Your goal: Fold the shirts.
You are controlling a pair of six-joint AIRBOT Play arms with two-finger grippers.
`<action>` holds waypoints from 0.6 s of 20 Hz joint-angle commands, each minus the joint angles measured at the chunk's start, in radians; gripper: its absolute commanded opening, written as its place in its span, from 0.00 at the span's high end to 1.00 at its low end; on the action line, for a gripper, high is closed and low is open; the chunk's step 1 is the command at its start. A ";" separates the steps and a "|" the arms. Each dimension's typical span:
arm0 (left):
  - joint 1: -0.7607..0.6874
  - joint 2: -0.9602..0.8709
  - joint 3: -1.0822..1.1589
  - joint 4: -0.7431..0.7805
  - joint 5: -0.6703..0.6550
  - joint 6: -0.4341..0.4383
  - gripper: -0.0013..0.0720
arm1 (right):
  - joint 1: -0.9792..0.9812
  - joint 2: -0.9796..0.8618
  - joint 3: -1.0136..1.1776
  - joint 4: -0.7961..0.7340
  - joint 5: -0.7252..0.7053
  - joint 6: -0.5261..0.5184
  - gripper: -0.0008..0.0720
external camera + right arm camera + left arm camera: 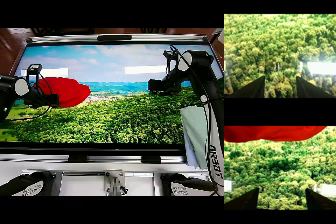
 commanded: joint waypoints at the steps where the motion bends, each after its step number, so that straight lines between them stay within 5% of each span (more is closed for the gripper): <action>1: 0.000 -0.030 -0.001 -0.011 0.023 -0.027 0.04 | 0.001 -0.001 0.001 0.002 -0.081 -0.025 0.30; 6: 0.012 -0.105 0.006 0.019 0.069 -0.021 0.06 | 0.001 -0.001 0.001 0.003 -0.116 -0.033 0.30; 9: 0.123 -0.188 0.148 0.126 0.093 -0.031 0.05 | 0.001 -0.001 0.001 0.003 -0.112 -0.041 0.30; 12: 0.285 -0.340 0.356 0.048 0.087 -0.032 0.04 | 0.001 -0.001 0.001 0.006 -0.111 -0.041 0.30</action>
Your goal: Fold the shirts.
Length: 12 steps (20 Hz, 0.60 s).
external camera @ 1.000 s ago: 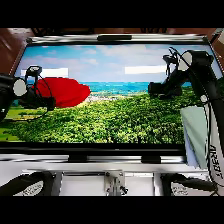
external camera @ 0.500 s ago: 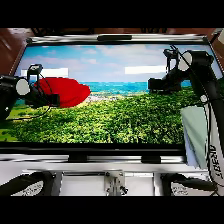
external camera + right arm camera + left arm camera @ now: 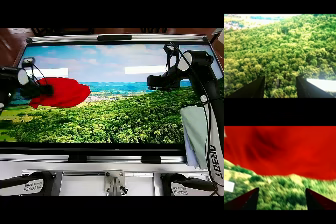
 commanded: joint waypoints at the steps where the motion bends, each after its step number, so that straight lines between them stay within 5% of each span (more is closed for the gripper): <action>1: 0.166 -0.175 0.206 -0.083 -0.016 -0.001 0.04 | 0.001 0.000 0.001 0.002 -0.004 -0.004 0.30; 8: 0.249 -0.432 0.282 -0.235 -0.056 -0.002 0.05 | 0.001 0.000 0.001 0.003 -0.007 -0.003 0.30; 9: 0.247 -0.437 0.282 -0.245 -0.034 -0.001 0.12 | 0.001 0.000 0.001 0.003 -0.008 -0.003 0.30; 11: 0.240 -0.418 0.286 -0.271 -0.004 0.051 0.80 | 0.001 0.000 0.001 0.025 -0.008 0.002 0.30; 12: 0.232 -0.398 0.305 -0.282 -0.003 0.082 0.94 | 0.001 0.000 0.001 0.059 -0.006 0.002 0.30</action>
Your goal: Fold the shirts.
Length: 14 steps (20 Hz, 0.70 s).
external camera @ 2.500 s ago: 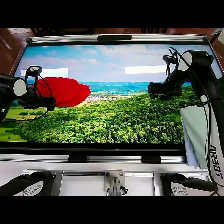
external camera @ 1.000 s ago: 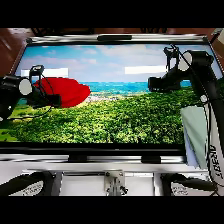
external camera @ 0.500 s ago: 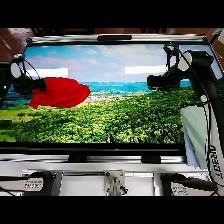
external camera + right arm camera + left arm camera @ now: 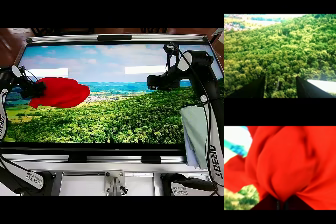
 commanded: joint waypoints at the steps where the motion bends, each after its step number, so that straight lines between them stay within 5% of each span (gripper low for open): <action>1: -0.013 0.028 0.053 -0.051 0.032 0.074 0.94 | 0.001 0.000 0.001 0.087 0.009 0.005 0.30; 4: -0.093 0.214 0.151 -0.026 0.041 0.220 0.94 | 0.001 0.034 0.001 0.119 -0.021 -0.014 0.30; 6: -0.189 0.401 0.156 0.002 0.085 0.237 0.94 | 0.001 0.117 0.001 0.082 -0.124 -0.019 0.30; 9: -0.390 0.614 0.155 0.002 0.060 0.201 0.94 | 0.001 0.280 0.001 -0.010 -0.204 -0.018 0.30; 14: -0.774 0.707 -0.009 0.003 0.047 0.089 0.94 | 0.001 0.523 0.001 -0.159 -0.111 0.011 0.30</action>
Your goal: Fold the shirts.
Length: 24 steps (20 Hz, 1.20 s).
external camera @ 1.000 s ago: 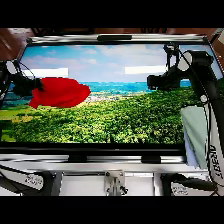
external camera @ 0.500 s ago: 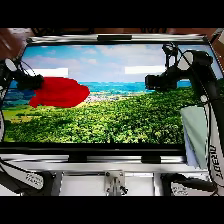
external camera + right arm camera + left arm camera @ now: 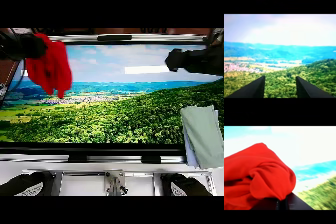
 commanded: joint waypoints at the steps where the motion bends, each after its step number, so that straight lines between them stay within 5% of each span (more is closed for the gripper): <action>1: -0.255 0.057 -0.151 0.017 0.008 -0.077 0.94 | 0.001 0.154 0.001 -0.115 0.083 0.029 0.30; 6: -0.405 0.053 -0.604 0.133 0.265 -0.371 0.93 | 0.001 0.200 -0.014 -0.113 0.357 0.029 0.30; 7: -0.403 0.053 -0.665 0.127 0.325 -0.450 0.82 | 0.001 0.200 -0.037 -0.085 0.351 0.030 0.30; 9: -0.397 0.053 -0.711 0.126 0.400 -0.559 0.12 | 0.001 0.195 -0.106 -0.042 0.304 0.029 0.30; 10: -0.387 0.054 -0.698 0.126 0.399 -0.558 0.08 | 0.001 0.188 -0.146 -0.039 0.285 0.029 0.30; 12: -0.328 0.057 -0.637 0.129 0.328 -0.497 0.08 | 0.000 0.157 -0.212 -0.039 0.283 0.006 0.30; 14: -0.227 0.061 -0.554 0.129 0.164 -0.381 0.08 | 0.000 0.117 -0.275 -0.039 0.295 -0.034 0.08; 18: -0.034 0.061 -0.573 0.045 -0.134 -0.231 0.08 | -0.094 0.025 -0.434 0.049 0.339 -0.150 0.08; 20: -0.010 0.061 -0.690 -0.074 -0.096 -0.226 0.08 | -0.188 -0.014 -0.542 0.196 0.355 -0.215 0.08; 24: -0.062 0.033 -0.887 -0.356 0.261 -0.226 0.08 | -0.299 -0.033 -0.769 0.407 0.383 -0.323 0.08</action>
